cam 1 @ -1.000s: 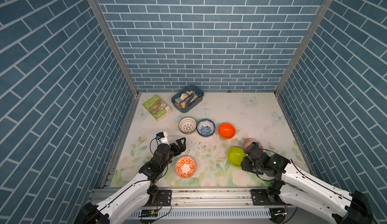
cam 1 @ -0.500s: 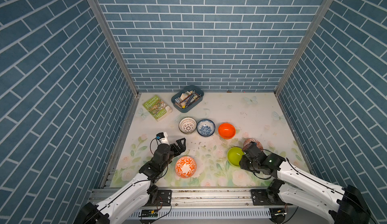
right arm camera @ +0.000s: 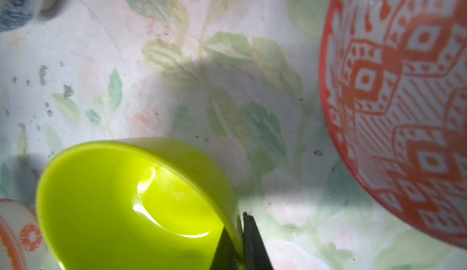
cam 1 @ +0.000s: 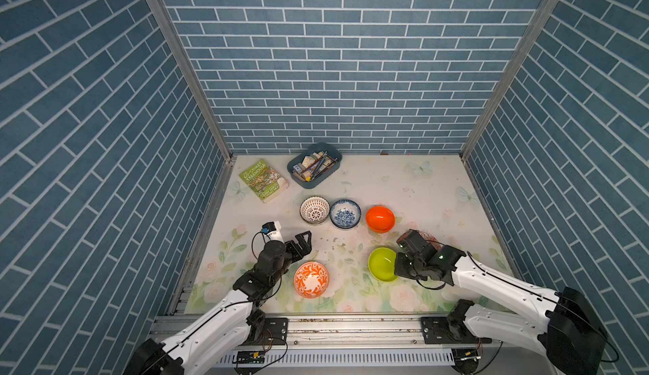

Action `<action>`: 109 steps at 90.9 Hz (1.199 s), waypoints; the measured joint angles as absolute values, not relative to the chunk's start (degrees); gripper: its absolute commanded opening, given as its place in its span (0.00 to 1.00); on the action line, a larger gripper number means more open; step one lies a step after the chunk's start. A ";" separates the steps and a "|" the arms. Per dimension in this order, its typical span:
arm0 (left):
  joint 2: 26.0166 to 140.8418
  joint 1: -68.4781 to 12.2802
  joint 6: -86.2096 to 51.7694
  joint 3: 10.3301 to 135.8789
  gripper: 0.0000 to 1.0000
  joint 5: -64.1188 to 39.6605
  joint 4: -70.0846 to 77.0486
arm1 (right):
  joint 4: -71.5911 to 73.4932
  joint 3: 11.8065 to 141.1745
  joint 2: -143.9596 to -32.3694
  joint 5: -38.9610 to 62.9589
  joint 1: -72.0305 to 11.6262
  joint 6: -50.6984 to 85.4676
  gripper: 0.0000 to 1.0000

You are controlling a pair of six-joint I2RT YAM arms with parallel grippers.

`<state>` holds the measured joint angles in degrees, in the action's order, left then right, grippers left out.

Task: Stack the bowls
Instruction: Pick up the bowl from the center of the board, then place the bowl on the bowl.

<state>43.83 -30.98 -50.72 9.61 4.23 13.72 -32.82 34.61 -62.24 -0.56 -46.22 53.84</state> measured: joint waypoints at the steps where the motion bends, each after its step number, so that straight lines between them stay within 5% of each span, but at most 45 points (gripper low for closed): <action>1: 43.83 -30.98 -50.72 9.61 1.00 4.23 13.72 | -32.97 35.05 -62.33 -0.58 -46.15 53.67 0.00; 57: 45.91 -30.98 -50.72 9.85 1.00 4.73 13.78 | -36.45 66.19 -82.85 1.56 -25.04 34.41 0.00; 109: 45.87 -30.98 -50.72 9.85 1.00 5.19 13.87 | -35.31 68.49 -93.89 3.33 -24.21 30.89 0.00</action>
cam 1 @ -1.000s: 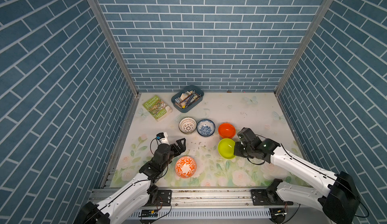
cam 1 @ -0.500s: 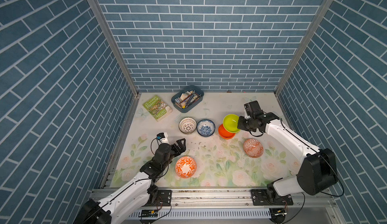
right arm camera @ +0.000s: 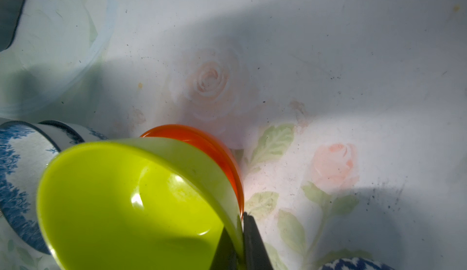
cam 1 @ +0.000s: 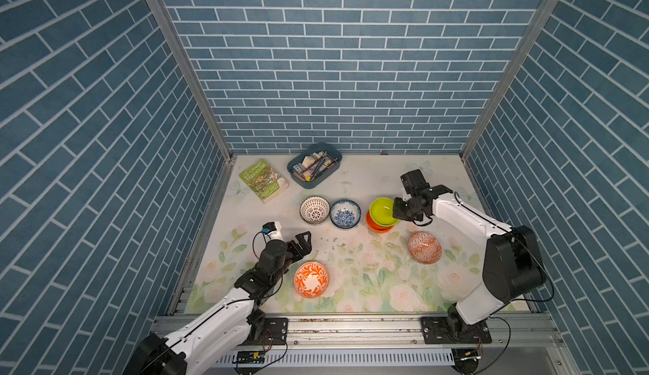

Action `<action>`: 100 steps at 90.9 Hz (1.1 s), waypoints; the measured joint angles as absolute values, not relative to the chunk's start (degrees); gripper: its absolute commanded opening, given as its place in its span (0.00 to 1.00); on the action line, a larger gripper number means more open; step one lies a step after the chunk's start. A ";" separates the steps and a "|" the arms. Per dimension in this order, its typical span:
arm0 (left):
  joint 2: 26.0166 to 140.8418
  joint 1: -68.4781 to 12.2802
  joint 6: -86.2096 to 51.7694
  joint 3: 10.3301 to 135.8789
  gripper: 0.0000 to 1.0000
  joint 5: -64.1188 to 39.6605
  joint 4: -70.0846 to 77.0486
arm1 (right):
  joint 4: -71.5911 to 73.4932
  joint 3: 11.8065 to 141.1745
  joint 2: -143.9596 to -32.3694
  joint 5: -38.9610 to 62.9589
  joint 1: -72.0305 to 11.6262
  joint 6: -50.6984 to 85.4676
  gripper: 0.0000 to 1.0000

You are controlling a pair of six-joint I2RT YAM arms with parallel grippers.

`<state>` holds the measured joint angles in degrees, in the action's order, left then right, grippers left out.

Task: Stack the bowls
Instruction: Place the bowl on the bowl.

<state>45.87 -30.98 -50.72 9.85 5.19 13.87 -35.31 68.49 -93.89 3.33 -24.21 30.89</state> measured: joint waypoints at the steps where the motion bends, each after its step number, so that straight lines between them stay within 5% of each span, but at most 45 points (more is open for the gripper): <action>1: 45.87 -30.98 -50.72 9.85 1.00 5.21 13.87 | -35.29 68.58 -94.08 3.33 -24.21 30.87 0.00; 100: 47.37 -30.98 -50.59 9.93 1.00 6.17 14.46 | -34.28 68.86 -95.92 2.15 -26.63 30.61 0.00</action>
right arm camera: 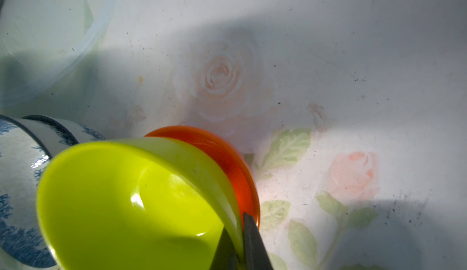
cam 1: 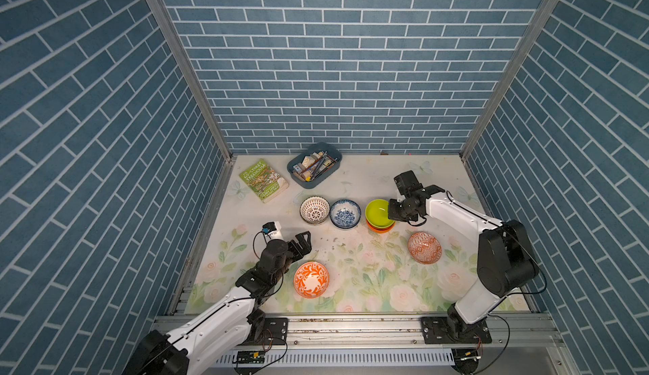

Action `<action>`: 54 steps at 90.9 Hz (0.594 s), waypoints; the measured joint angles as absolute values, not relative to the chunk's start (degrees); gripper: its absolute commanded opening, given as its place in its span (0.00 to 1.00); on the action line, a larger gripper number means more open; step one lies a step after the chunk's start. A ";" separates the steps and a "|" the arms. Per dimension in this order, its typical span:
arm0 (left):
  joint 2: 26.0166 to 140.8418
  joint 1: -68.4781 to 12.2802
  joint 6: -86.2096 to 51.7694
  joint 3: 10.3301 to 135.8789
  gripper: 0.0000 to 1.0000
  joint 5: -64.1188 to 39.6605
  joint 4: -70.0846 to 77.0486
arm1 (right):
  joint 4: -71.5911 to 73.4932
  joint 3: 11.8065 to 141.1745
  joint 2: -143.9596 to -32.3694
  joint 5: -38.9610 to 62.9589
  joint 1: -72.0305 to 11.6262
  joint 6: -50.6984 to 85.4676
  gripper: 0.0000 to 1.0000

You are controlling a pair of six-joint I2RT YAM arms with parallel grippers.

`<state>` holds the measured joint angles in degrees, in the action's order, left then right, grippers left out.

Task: Stack the bowls
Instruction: Place the bowl on the bowl.

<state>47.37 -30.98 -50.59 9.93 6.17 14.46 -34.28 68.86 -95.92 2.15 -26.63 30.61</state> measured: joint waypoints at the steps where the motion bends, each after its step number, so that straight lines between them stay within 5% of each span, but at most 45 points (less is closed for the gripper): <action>1: 47.37 -30.98 -50.57 9.93 1.00 6.17 14.46 | -34.30 68.86 -95.92 2.15 -26.63 30.61 0.00; 31: 47.00 -30.98 -50.52 9.93 1.00 6.17 14.46 | -34.35 68.86 -95.92 1.80 -26.63 30.52 0.27; 54: 46.76 -30.94 -50.52 9.93 1.00 6.17 14.46 | -34.81 68.86 -95.92 1.69 -26.63 30.55 0.29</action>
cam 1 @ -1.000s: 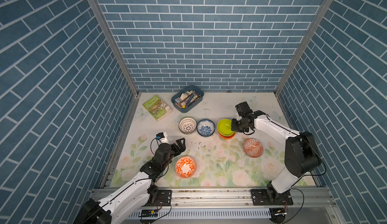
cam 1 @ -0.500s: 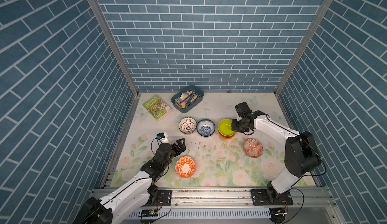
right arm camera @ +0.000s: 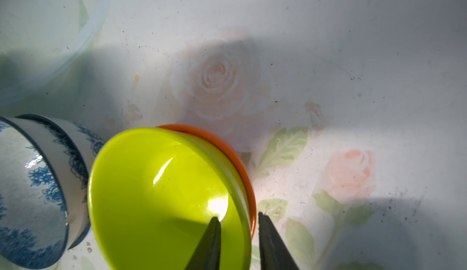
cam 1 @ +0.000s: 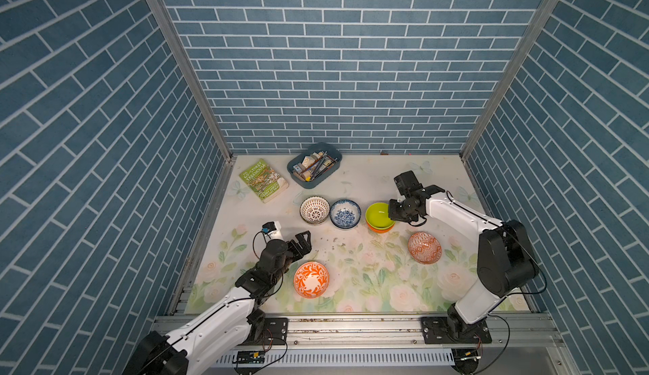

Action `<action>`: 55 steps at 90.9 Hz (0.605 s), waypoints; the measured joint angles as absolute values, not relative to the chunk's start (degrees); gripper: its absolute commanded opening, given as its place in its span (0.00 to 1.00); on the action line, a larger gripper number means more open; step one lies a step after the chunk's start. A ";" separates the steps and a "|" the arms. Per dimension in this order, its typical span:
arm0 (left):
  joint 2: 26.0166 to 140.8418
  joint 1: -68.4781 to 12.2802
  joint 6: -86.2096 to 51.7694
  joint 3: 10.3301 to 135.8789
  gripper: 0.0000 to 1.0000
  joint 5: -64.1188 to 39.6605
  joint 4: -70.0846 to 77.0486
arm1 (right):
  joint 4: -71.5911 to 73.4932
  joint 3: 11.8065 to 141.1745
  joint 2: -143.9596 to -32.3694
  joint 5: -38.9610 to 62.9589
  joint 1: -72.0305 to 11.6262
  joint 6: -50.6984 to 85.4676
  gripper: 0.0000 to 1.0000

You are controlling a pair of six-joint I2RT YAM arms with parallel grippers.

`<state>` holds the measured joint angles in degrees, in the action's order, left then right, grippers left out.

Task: Stack the bowls
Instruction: Place the bowl on the bowl.

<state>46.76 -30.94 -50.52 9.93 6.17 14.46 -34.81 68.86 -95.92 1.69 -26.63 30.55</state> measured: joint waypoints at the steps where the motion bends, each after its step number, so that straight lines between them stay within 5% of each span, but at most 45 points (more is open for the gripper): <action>1: 46.76 -30.94 -50.52 9.93 1.00 6.17 14.46 | -34.85 68.86 -95.90 1.67 -26.63 30.55 0.29; 13: 46.76 -30.94 -50.52 9.93 1.00 6.17 14.46 | -35.31 68.86 -95.83 1.28 -26.63 30.52 0.25; 34: 46.85 -30.94 -50.52 9.93 1.00 6.17 14.46 | -35.51 68.79 -95.59 0.49 -26.63 29.85 0.00; 55: 47.00 -30.94 -50.52 9.93 1.00 6.17 14.46 | -34.85 67.88 -95.61 0.91 -26.30 29.98 0.00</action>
